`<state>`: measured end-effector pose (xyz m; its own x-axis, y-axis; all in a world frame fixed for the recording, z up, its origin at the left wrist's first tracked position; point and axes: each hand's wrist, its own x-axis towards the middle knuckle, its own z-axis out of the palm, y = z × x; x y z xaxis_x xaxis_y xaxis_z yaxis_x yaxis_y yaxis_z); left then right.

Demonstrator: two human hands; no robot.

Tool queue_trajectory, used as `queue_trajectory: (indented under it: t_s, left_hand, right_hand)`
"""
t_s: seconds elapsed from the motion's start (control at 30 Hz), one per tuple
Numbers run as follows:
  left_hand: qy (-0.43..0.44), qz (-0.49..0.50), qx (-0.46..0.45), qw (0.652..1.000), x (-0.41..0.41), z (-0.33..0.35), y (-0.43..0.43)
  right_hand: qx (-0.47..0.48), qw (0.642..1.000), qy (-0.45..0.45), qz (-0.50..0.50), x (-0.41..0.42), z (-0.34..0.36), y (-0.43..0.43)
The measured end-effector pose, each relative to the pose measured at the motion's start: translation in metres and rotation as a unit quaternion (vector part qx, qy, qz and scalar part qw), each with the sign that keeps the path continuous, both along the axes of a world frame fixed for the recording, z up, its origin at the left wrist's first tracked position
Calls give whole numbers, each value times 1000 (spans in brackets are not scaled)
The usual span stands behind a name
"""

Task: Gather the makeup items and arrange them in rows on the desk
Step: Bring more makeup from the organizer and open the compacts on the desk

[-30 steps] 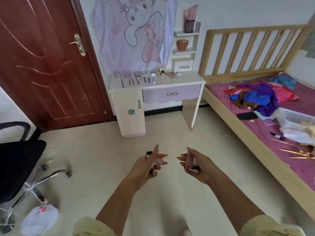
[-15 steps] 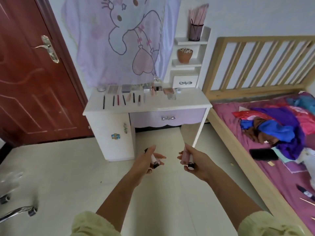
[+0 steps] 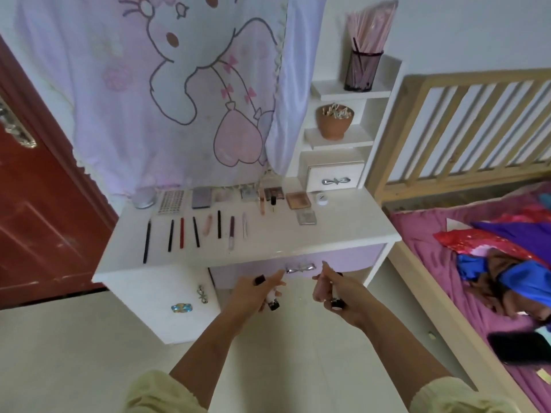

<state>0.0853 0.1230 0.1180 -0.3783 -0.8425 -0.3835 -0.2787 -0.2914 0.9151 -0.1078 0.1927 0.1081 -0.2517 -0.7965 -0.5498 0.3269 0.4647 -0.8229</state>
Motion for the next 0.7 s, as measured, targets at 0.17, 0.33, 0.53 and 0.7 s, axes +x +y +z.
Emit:
queue_trajectory:
  t_s: [0.17, 0.33, 0.53, 0.7]
  left_hand:
    - [4, 38, -2, 999, -31, -12, -81]
    - [-27, 44, -15, 999, -58, -33, -143]
    - [-130, 71, -45, 988, -98, -72, -213]
    - [-288, 69, -119, 948, -120, -86, -241]
  right_hand:
    - [24, 1000, 8, -2, -26, -2, -72]
    - [33, 998, 54, 17, -59, -16, -144]
    - [-8, 979, 172, 108, -103, -34, -227]
    - [-63, 942, 253, 210, -115, -55, -275]
